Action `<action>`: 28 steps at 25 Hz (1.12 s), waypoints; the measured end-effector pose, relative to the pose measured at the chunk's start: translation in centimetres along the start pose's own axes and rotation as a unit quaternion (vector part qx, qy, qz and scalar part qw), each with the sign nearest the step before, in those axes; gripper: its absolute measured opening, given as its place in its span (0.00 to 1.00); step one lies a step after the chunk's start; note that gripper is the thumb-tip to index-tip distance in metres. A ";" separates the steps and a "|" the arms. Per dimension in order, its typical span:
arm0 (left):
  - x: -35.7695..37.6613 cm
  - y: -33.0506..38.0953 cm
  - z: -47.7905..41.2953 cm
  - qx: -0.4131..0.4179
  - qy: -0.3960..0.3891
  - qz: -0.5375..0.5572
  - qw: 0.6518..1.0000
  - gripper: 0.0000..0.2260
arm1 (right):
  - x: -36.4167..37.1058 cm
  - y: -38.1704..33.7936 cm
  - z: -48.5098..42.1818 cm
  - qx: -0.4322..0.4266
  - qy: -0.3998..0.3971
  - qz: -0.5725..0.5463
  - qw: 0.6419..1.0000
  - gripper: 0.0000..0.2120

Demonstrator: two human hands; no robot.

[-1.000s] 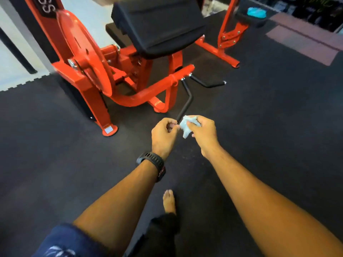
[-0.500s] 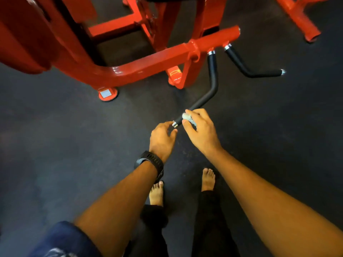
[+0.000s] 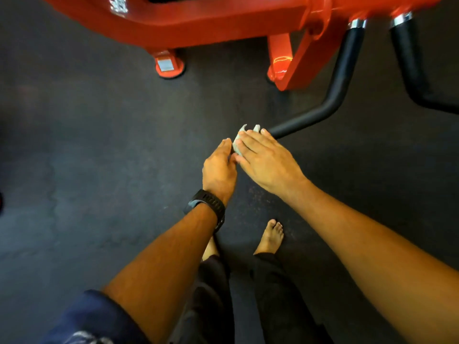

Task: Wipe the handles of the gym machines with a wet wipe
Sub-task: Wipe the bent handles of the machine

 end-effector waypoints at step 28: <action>0.3 -0.8 -0.3 -0.019 0.021 -0.037 0.999 0.19 | -2.1 4.4 -3.1 -0.049 -0.019 -0.024 0.998 0.14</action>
Point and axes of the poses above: each hand's wrist, its own z-axis away from the middle knuckle, its own x-axis out of the palm, y = z × x, the point moved 5 cm from there along -z, towards the middle knuckle, and after that the axes turned 10 degrees about y, right-handed, at the moved point
